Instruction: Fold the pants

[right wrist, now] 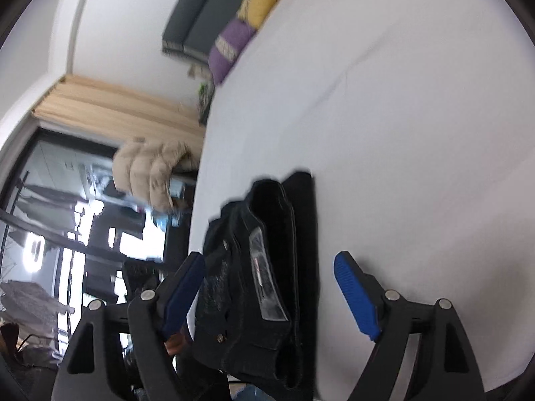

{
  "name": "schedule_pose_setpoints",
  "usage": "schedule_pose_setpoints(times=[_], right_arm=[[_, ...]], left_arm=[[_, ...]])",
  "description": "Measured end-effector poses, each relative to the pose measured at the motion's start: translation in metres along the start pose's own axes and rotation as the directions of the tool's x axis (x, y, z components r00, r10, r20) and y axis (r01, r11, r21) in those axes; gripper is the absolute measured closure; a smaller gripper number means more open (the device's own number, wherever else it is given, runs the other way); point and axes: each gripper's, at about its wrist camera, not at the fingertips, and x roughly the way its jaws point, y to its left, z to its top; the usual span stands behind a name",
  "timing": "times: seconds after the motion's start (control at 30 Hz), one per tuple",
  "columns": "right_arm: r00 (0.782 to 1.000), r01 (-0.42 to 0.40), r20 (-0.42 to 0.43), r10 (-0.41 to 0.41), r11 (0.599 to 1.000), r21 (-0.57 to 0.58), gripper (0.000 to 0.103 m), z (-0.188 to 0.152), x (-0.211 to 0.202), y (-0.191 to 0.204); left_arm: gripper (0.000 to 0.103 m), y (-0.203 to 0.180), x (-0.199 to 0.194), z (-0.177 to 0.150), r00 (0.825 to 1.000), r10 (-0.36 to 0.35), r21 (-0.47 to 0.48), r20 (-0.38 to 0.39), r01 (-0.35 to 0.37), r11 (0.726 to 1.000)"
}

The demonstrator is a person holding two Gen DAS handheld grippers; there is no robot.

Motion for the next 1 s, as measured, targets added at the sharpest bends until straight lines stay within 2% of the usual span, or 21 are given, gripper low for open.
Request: schedule_pose_setpoints(times=[0.1,0.2,0.27,0.33,0.4,0.43,0.47,0.5,0.53,0.57,0.6,0.67,0.8,0.87,1.0], right_arm=[[0.993,0.085,-0.082,-0.086,0.996,-0.012,0.020,0.003,0.024,-0.001],[0.992,0.067,-0.111,-0.067,0.998,-0.012,0.022,0.006,0.030,0.002],[0.986,0.070,-0.148,-0.071,0.997,-0.016,0.034,0.004,0.040,0.004],[0.977,0.090,-0.193,-0.093,0.996,-0.026,0.036,0.000,0.053,0.008],[0.976,0.077,-0.203,-0.080,0.997,-0.020,0.038,-0.005,0.060,0.010],[0.976,0.083,-0.203,-0.083,0.997,-0.012,0.045,-0.005,0.062,0.009],[0.975,0.091,-0.203,-0.090,0.996,-0.002,0.054,-0.006,0.065,0.008],[0.974,0.102,-0.203,-0.099,0.995,0.004,0.059,-0.007,0.067,0.007],[0.973,0.117,-0.201,-0.115,0.993,-0.002,0.066,-0.008,0.068,0.008],[0.971,0.135,-0.196,-0.135,0.991,-0.013,0.069,-0.009,0.068,0.010],[0.971,0.149,-0.187,-0.152,0.988,-0.028,0.071,-0.010,0.067,0.014],[0.969,0.171,-0.171,-0.178,0.984,-0.057,0.078,-0.012,0.065,0.023],[0.973,0.171,-0.140,-0.185,0.980,-0.101,0.081,-0.005,0.064,0.053],[0.977,0.151,-0.129,-0.167,0.980,-0.127,0.082,0.004,0.070,0.071],[0.986,0.084,-0.127,-0.106,0.983,-0.163,0.082,0.035,0.103,0.107]], left_arm=[[0.006,0.010,0.011,-0.002,0.997,0.046,-0.033,-0.055,-0.048,0.998],[0.006,0.006,0.025,0.001,0.994,0.051,-0.032,-0.098,-0.055,0.998],[0.006,0.003,0.032,0.005,0.992,0.044,-0.050,-0.121,-0.051,0.997],[0.008,-0.001,0.041,0.005,0.983,0.044,-0.040,-0.177,-0.052,0.998],[0.009,-0.007,0.050,0.007,0.978,0.046,-0.026,-0.202,-0.053,0.998],[0.012,-0.009,0.056,0.007,0.975,0.043,-0.021,-0.216,-0.048,0.999],[0.023,-0.011,0.060,0.008,0.973,0.050,-0.018,-0.227,-0.055,0.998],[0.043,-0.011,0.064,0.009,0.971,0.064,-0.020,-0.232,-0.071,0.997],[0.055,-0.010,0.064,0.010,0.969,0.074,-0.030,-0.235,-0.083,0.996],[0.068,-0.005,0.064,0.011,0.969,0.073,-0.051,-0.237,-0.087,0.995],[0.074,-0.001,0.062,0.012,0.971,0.055,-0.069,-0.232,-0.073,0.995],[0.078,0.002,0.057,0.014,0.976,0.015,-0.092,-0.219,-0.036,0.995],[0.080,-0.003,0.040,0.025,0.982,-0.038,-0.090,-0.183,0.022,0.996],[0.080,-0.005,0.027,0.037,0.987,-0.041,-0.074,-0.157,0.030,0.997],[0.080,-0.001,0.006,0.039,0.997,-0.016,-0.039,-0.082,0.013,0.999]])
